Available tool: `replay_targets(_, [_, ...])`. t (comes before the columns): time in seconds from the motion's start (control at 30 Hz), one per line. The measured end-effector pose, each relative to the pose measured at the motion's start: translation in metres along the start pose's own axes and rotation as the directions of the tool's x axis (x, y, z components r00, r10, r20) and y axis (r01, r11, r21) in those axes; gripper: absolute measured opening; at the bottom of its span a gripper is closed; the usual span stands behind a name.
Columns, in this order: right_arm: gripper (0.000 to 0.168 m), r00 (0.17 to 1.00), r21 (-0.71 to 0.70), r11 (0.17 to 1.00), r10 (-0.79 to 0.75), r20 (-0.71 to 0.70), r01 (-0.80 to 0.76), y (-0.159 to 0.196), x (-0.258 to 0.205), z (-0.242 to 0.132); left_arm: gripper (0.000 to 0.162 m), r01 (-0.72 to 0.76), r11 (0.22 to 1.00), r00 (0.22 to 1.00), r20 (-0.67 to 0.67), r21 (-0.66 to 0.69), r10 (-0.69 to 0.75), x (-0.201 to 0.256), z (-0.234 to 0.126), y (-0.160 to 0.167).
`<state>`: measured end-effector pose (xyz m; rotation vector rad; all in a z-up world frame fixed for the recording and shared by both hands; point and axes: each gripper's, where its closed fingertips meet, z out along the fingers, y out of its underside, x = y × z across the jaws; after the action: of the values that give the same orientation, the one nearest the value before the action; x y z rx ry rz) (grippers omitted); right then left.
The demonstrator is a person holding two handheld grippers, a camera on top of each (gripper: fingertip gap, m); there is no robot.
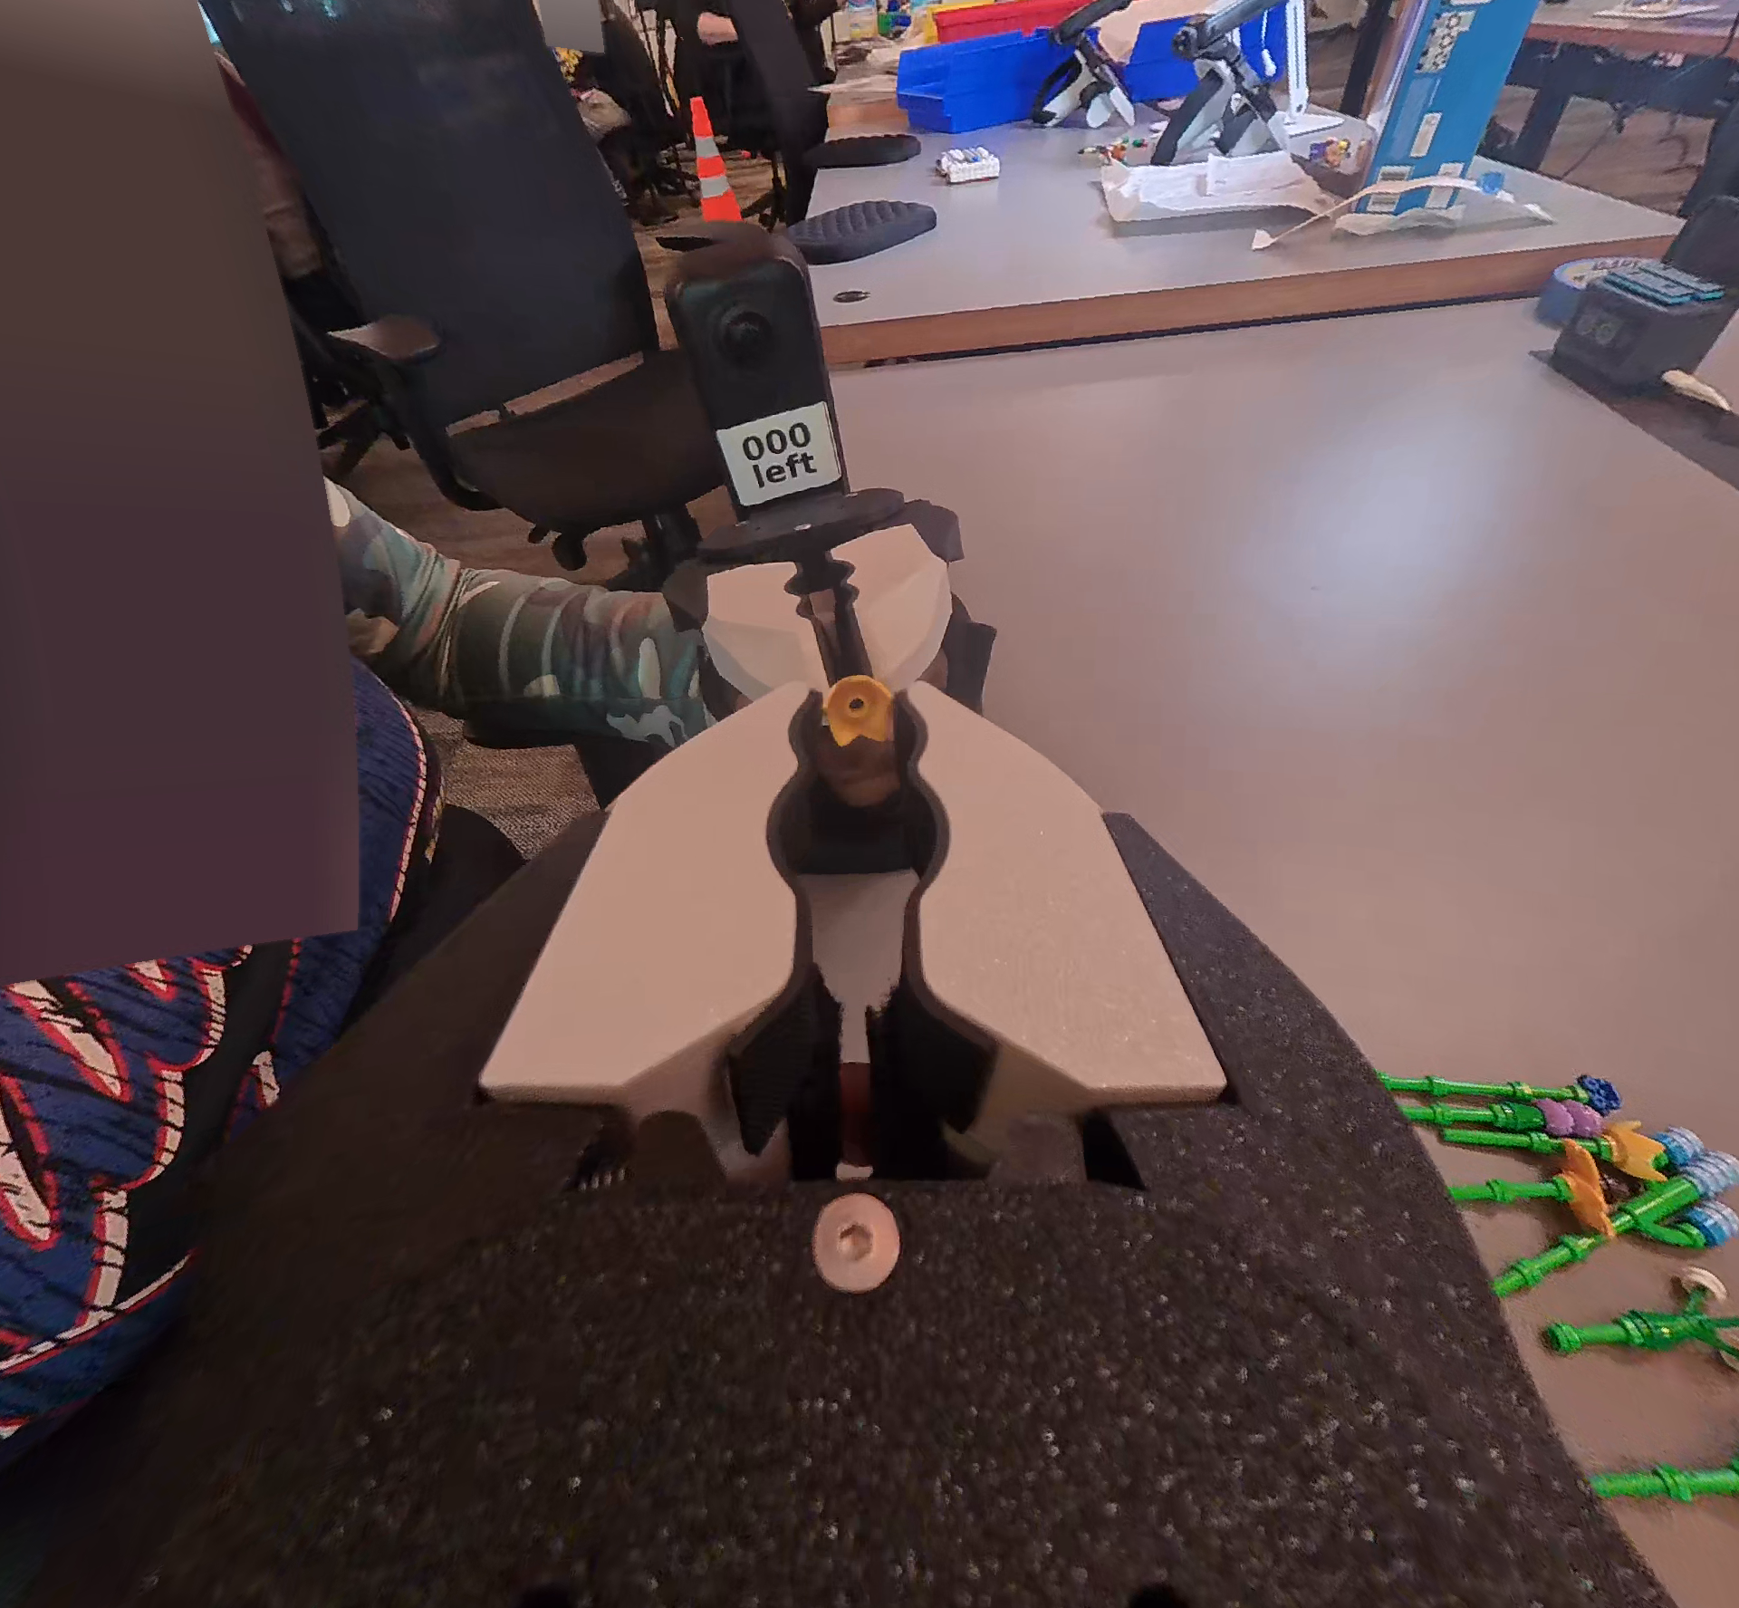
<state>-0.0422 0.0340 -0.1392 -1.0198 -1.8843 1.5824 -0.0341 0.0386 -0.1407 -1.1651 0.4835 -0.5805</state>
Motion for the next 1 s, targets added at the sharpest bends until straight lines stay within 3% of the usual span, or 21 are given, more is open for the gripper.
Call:
replay_targets(0.07, [0.014, 1.000, -0.009, 1.000, -0.012, 0.000, 0.012, 0.001, 0.000, -0.001, 0.006, 0.007, 1.000, 1.000, -0.004, 0.002, -0.007, 0.001, 0.000, 0.000])
replay_targets(0.13, [0.014, 0.999, -0.013, 0.999, -0.033, -0.037, 0.033, -0.003, 0.003, -0.008, 0.018, -0.010, 1.000, 0.999, 0.033, 0.009, 0.010, -0.004, 0.000, -0.001])
replay_targets(0.23, [0.014, 0.963, -0.036, 0.995, -0.098, -0.250, 0.092, -0.017, 0.024, -0.049, 0.040, -0.020, 1.000, 0.991, 0.132, -0.015, 0.022, -0.018, -0.001, 0.003])
replay_targets(0.3, [0.014, 0.870, -0.104, 0.989, -0.143, -0.473, 0.106, -0.019, 0.048, -0.095, 0.047, 0.009, 0.999, 0.984, 0.181, -0.052, 0.001, -0.026, 0.000, 0.009])
replay_targets(0.37, [0.014, 0.717, -0.205, 0.977, -0.181, -0.673, 0.054, -0.012, 0.070, -0.148, 0.047, 0.042, 0.997, 0.975, 0.222, -0.060, -0.028, -0.034, -0.001, 0.012])
replay_targets(0.47, [0.014, 0.527, -0.308, 0.941, -0.192, -0.828, -0.141, 0.016, 0.087, -0.212, 0.046, 0.069, 0.997, 0.974, 0.221, -0.037, -0.059, -0.036, -0.003, 0.010])
replay_targets(0.57, [0.014, 0.498, -0.329, 0.896, -0.149, -0.855, -0.297, 0.045, 0.091, -0.234, 0.045, 0.079, 0.995, 0.975, 0.213, -0.056, -0.065, -0.035, -0.002, 0.013])
replay_targets(0.67, [0.014, 0.469, -0.326, 0.884, -0.143, -0.872, -0.335, 0.053, 0.097, -0.242, 0.044, 0.062, 0.996, 0.978, 0.204, -0.072, -0.046, -0.033, 0.000, 0.014])
replay_targets(0.93, [0.021, 0.452, -0.325, 0.887, -0.153, -0.878, -0.330, 0.053, 0.097, -0.248, 0.037, 0.066, 0.996, 0.979, 0.197, -0.066, -0.052, -0.032, -0.001, 0.013])
replay_targets(1.0, [0.021, 0.494, -0.310, 0.911, -0.145, -0.857, -0.271, 0.042, 0.094, -0.236, 0.036, 0.070, 0.996, 0.979, 0.199, -0.064, -0.056, -0.032, -0.001, 0.013])
